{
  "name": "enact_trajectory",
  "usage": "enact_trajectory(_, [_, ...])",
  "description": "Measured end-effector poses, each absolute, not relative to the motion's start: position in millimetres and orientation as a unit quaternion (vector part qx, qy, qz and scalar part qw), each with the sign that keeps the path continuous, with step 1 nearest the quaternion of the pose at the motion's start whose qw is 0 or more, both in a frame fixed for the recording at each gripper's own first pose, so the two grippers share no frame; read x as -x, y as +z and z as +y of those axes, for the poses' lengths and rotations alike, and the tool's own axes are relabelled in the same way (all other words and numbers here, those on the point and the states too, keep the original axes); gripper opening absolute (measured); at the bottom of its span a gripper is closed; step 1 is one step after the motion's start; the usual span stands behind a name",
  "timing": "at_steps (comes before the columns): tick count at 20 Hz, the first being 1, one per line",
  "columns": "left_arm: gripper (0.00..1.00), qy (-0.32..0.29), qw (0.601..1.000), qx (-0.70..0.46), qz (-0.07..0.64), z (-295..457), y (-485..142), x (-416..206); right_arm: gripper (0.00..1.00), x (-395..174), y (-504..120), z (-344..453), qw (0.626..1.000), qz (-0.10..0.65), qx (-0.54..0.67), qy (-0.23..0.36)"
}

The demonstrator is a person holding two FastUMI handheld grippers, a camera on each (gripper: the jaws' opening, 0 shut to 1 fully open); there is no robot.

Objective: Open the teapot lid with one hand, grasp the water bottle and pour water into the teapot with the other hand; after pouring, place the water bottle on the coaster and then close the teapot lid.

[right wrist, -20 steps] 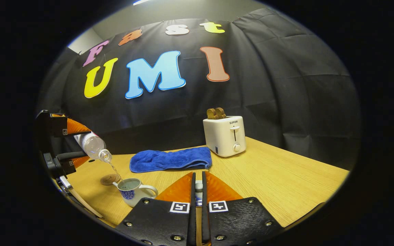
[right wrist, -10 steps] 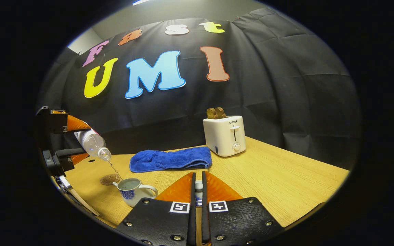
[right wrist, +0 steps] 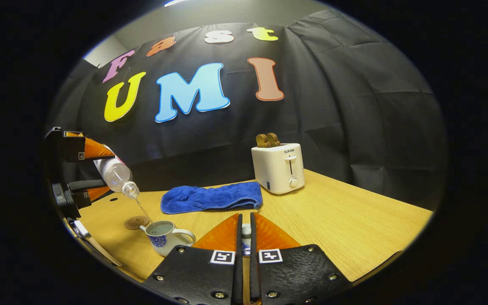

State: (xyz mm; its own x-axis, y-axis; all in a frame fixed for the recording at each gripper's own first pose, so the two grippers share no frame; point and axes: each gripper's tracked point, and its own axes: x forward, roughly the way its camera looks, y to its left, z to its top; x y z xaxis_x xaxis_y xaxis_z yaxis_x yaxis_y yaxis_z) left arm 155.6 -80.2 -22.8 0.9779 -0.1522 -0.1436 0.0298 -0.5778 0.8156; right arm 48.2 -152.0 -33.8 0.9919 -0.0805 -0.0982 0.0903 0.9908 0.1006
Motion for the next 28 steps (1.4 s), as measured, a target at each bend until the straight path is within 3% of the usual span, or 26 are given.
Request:
enact_trajectory(21, [0.87,-0.112,0.394,-0.910,-0.058,-95,-17,-158,0.06,-48,-35,-153,0.996,0.047,-0.055,-0.043])
enact_trajectory(22, [0.80,-0.113,0.390,-0.912,-0.058,-96,-17,-158,0.06,-49,-34,-153,0.996,0.048,-0.055,-0.043])
enact_trajectory(23, [0.87,-0.114,0.386,-0.913,-0.059,-96,-18,-157,0.06,-48,-35,-153,0.996,0.047,-0.055,-0.043])
enact_trajectory(28, [0.87,-0.118,0.367,-0.920,-0.067,-101,-19,-154,0.06,-48,-34,-153,0.996,0.048,-0.055,-0.043])
